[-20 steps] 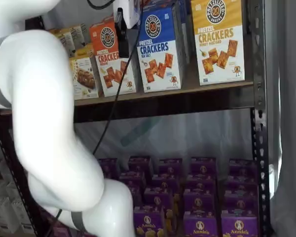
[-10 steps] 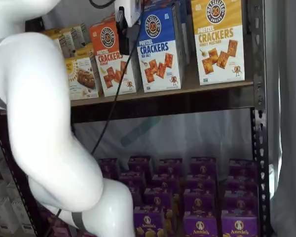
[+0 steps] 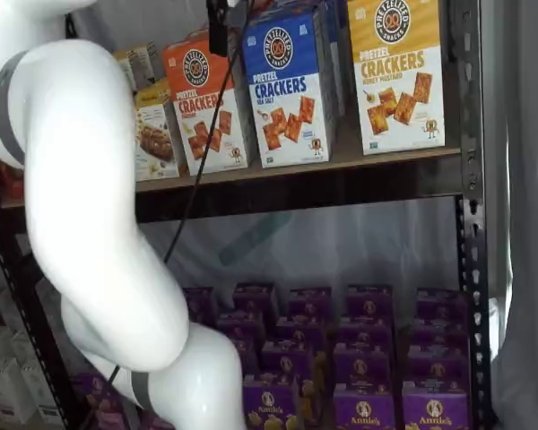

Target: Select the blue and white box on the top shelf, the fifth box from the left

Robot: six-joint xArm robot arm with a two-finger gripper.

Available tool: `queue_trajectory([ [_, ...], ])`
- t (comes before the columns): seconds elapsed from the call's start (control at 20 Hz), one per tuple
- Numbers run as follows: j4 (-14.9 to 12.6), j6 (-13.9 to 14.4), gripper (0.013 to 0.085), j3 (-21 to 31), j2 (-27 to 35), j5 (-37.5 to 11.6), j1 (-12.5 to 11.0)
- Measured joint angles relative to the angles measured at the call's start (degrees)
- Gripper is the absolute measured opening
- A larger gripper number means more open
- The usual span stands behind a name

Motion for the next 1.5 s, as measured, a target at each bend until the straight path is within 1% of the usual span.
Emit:
queue_trajectory([
  [0.1,0.92,0.27,0.0850,-2.19,1.30,-0.12,-0.49],
  [0.2,1.22,0.39,0.0850,-3.60,2.32,-1.03,-0.64],
  [0.45,0.17,0.03,0.0850,-5.46,4.52,-4.69,-0.14],
  [0.55,-1.13,-0.35,0.0850,-5.50,5.17,-6.80,0.49],
  [0.7,-4.08,-1.02,0.0850,-5.88,6.56,-9.20,1.72],
  [0.85,-6.23,-1.51,0.0850,-7.05,8.43,-9.82,2.44],
  [1.0,-7.57,-1.88,0.0850,-8.22,10.08,-10.10,2.80],
  [1.25,-11.09,-2.26,0.0850,-12.70,14.17,-6.71,3.70],
  [1.5,-13.81,-2.62,0.0850,-12.70,15.01,-6.60,4.60],
])
